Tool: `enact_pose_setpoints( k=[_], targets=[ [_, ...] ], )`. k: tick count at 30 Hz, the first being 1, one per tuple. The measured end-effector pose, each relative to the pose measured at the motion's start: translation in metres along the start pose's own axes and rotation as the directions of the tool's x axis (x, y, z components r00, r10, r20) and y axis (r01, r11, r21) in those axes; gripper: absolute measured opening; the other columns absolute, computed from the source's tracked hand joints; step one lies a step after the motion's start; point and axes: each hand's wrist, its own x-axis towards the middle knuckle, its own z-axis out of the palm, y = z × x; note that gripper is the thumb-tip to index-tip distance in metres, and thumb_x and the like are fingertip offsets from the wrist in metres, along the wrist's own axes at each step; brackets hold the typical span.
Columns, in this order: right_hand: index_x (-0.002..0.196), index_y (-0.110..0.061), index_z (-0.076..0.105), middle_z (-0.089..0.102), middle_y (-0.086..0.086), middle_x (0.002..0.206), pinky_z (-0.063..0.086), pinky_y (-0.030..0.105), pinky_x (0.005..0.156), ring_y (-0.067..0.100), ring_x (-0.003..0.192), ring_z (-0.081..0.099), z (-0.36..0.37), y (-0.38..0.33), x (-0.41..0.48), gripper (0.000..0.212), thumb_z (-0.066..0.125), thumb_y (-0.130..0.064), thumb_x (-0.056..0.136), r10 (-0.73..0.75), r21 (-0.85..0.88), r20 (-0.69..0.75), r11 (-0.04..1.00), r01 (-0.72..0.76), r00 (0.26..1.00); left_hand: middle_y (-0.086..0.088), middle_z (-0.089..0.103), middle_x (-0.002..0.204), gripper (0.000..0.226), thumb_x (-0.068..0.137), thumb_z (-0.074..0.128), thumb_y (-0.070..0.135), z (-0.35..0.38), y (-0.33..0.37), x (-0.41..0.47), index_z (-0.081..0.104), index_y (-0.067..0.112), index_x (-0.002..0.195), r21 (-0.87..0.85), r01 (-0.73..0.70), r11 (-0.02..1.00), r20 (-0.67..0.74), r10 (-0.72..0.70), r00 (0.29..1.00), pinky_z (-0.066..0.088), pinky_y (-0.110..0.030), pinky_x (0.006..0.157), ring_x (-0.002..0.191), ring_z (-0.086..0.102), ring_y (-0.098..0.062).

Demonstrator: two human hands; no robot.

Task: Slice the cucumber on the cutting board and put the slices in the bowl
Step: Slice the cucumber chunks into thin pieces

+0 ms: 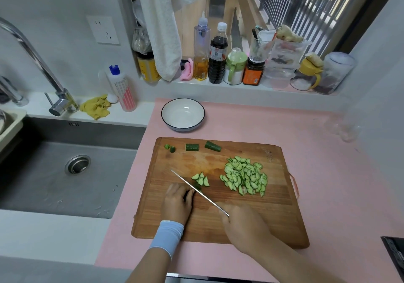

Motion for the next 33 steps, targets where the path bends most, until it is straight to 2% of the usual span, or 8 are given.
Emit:
enact_pose_setpoints(
  k=[2, 5, 10, 13, 19, 24, 28, 33],
  targets=[
    [0.104, -0.033, 0.062, 0.061, -0.007, 0.081, 0.049, 0.035, 0.067, 0.016, 0.073, 0.056, 0.001, 0.000, 0.000, 0.021, 0.041, -0.032, 0.101, 0.001, -0.001, 0.001, 1.000, -0.001, 1.000, -0.001, 0.061, 0.074, 0.014, 0.075, 0.082, 0.006, 0.000, 0.000, 0.000, 0.069, 0.010, 0.073, 0.005, 0.005, 1.000, 0.005, -0.005, 1.000, 0.039, -0.016, 0.074, 0.077, 0.049, -0.013],
    [0.090, -0.034, 0.057, 0.057, -0.007, 0.073, 0.040, 0.031, 0.061, 0.016, 0.068, 0.052, 0.001, -0.003, 0.002, 0.018, 0.042, -0.031, 0.100, 0.008, -0.007, 0.003, 1.000, -0.008, 1.000, 0.000, 0.060, 0.073, 0.015, 0.075, 0.082, 0.007, -0.001, -0.001, 0.000, 0.068, 0.010, 0.072, 0.006, 0.017, 1.000, 0.006, -0.017, 1.000, 0.038, -0.014, 0.073, 0.075, 0.050, -0.013],
    [0.076, -0.030, 0.051, 0.052, -0.008, 0.064, 0.037, 0.030, 0.059, 0.015, 0.062, 0.050, 0.000, -0.010, 0.008, 0.028, 0.042, -0.032, 0.101, 0.069, 0.010, 0.049, 0.998, -0.069, 0.996, 0.001, 0.061, 0.074, 0.013, 0.075, 0.082, 0.005, -0.001, 0.000, 0.000, 0.069, 0.010, 0.073, -0.014, 0.001, 1.000, 0.000, -0.001, 1.000, 0.037, -0.011, 0.076, 0.077, 0.048, -0.010],
    [0.084, -0.026, 0.057, 0.056, -0.006, 0.068, 0.040, 0.030, 0.063, 0.021, 0.069, 0.054, 0.001, -0.019, 0.020, 0.024, 0.041, -0.031, 0.101, 0.074, 0.013, 0.071, 0.997, -0.075, 0.995, 0.002, 0.063, 0.076, 0.012, 0.074, 0.083, 0.005, 0.000, -0.002, 0.000, 0.072, 0.011, 0.076, -0.036, 0.009, 0.999, 0.003, -0.009, 1.000, 0.038, -0.009, 0.079, 0.079, 0.051, -0.010],
    [0.080, -0.027, 0.052, 0.058, -0.004, 0.070, 0.040, 0.031, 0.062, 0.025, 0.071, 0.057, 0.004, -0.023, 0.026, 0.026, 0.040, -0.034, 0.101, 0.084, 0.015, 0.057, 0.996, -0.085, 0.995, 0.000, 0.060, 0.080, 0.011, 0.076, 0.079, 0.003, -0.002, 0.002, -0.002, 0.070, 0.009, 0.078, -0.027, -0.014, 1.000, -0.002, 0.014, 1.000, 0.036, -0.010, 0.077, 0.081, 0.050, -0.013],
    [0.096, -0.028, 0.060, 0.069, 0.002, 0.083, 0.048, 0.034, 0.069, 0.028, 0.081, 0.063, 0.005, -0.023, 0.024, 0.023, 0.039, -0.035, 0.102, 0.076, 0.006, 0.040, 0.997, -0.076, 0.996, 0.000, 0.061, 0.076, 0.014, 0.074, 0.081, 0.004, -0.002, 0.001, -0.001, 0.069, 0.010, 0.075, -0.018, -0.002, 1.000, -0.004, 0.002, 1.000, 0.038, -0.012, 0.076, 0.078, 0.050, -0.013],
    [0.118, -0.036, 0.060, 0.067, -0.001, 0.079, 0.043, 0.031, 0.062, 0.023, 0.071, 0.059, 0.011, -0.016, 0.016, 0.028, 0.039, -0.037, 0.100, 0.037, 0.009, -0.017, 0.999, -0.037, 0.999, 0.000, 0.060, 0.076, 0.014, 0.075, 0.080, 0.004, -0.002, 0.001, -0.002, 0.068, 0.010, 0.074, -0.017, 0.019, 1.000, 0.004, -0.019, 1.000, 0.038, -0.013, 0.075, 0.077, 0.051, -0.015],
    [0.118, -0.036, 0.062, 0.064, -0.005, 0.086, 0.049, 0.034, 0.071, 0.020, 0.082, 0.060, 0.008, -0.005, 0.005, 0.028, 0.039, -0.036, 0.102, 0.032, 0.013, -0.018, 0.999, -0.031, 0.999, -0.001, 0.059, 0.074, 0.016, 0.075, 0.080, 0.003, -0.002, 0.000, -0.001, 0.065, 0.011, 0.072, -0.006, 0.020, 1.000, 0.012, -0.020, 1.000, 0.039, -0.017, 0.071, 0.076, 0.051, -0.016]
  ],
)
